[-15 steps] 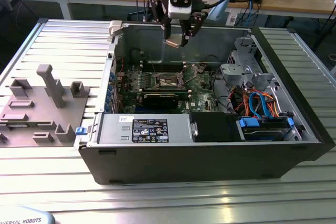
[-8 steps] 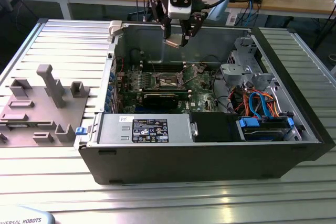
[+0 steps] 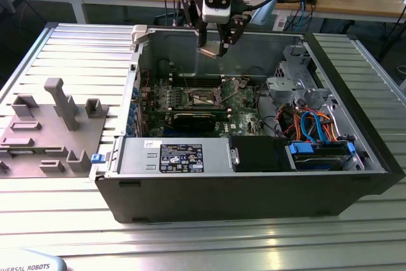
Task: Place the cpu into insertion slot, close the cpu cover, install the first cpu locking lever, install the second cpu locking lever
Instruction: 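Place the cpu into insertion slot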
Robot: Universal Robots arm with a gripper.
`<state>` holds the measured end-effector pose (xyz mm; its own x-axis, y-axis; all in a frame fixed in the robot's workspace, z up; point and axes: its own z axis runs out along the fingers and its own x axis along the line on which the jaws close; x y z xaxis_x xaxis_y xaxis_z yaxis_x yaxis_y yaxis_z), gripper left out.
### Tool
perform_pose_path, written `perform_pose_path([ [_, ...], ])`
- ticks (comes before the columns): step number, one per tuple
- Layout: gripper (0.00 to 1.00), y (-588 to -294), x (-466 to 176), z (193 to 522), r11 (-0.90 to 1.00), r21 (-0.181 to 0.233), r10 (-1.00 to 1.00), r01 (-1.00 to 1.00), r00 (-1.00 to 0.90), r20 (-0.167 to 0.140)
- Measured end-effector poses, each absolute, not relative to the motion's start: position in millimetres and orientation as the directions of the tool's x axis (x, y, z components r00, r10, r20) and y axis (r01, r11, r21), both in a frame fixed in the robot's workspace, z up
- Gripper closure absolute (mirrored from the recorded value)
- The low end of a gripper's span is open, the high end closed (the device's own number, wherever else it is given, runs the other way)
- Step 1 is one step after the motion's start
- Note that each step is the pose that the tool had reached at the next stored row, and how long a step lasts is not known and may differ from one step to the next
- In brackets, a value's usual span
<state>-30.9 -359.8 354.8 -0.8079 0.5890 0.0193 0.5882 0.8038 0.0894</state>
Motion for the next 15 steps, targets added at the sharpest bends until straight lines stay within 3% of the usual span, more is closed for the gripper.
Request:
perform_pose_path([
  [15, 0.46, -359.8, -30.9, 354.8, 0.798, 0.089, 0.597, 0.596, -0.802, 0.019],
])
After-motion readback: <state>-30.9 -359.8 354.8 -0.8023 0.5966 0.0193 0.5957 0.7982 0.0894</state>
